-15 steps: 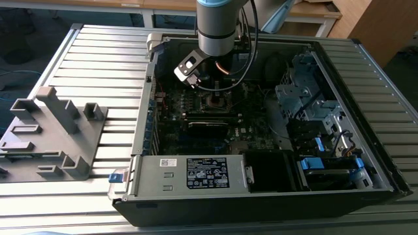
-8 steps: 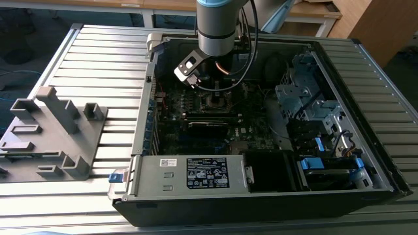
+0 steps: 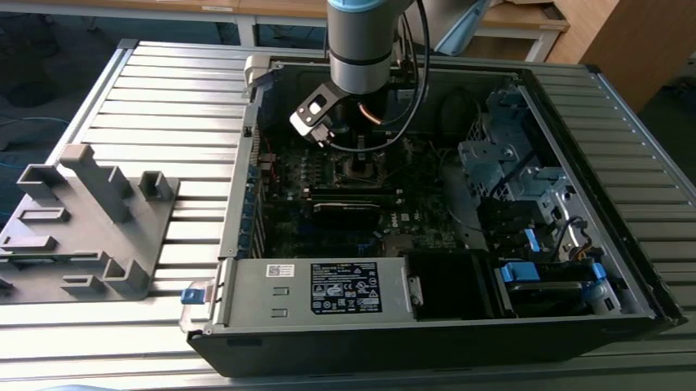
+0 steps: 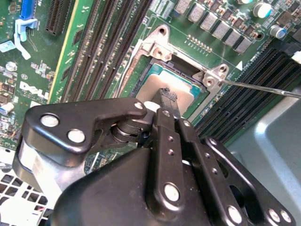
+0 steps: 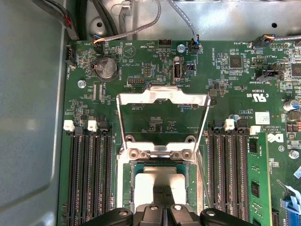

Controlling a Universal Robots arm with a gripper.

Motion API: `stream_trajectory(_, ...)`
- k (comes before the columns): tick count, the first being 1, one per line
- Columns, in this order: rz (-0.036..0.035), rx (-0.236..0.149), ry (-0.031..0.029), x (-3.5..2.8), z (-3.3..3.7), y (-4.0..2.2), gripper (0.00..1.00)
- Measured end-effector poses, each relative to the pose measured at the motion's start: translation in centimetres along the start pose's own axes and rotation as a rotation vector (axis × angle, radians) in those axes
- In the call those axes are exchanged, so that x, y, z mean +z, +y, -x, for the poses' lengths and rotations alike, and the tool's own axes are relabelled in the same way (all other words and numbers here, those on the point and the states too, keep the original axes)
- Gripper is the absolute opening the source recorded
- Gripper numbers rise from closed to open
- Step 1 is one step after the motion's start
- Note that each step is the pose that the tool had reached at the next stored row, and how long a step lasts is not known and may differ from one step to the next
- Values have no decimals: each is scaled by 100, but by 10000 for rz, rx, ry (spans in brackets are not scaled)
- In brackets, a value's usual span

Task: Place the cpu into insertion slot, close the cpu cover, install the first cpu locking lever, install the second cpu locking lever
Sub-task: 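Place the cpu into insertion slot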

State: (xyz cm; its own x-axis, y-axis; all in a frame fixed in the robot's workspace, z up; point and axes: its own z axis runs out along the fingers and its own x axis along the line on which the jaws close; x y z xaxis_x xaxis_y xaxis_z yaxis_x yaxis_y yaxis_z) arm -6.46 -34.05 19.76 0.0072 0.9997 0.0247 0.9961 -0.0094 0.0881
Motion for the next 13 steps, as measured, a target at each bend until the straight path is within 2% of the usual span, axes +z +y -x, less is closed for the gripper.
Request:
stream_trajectory(4,17,3,25,-14,-4,4,11)
stream_trajectory(7,4,1,5,-67,-2,6,11)
stream_trajectory(13,2,0,-2,-72,-2,7,11)
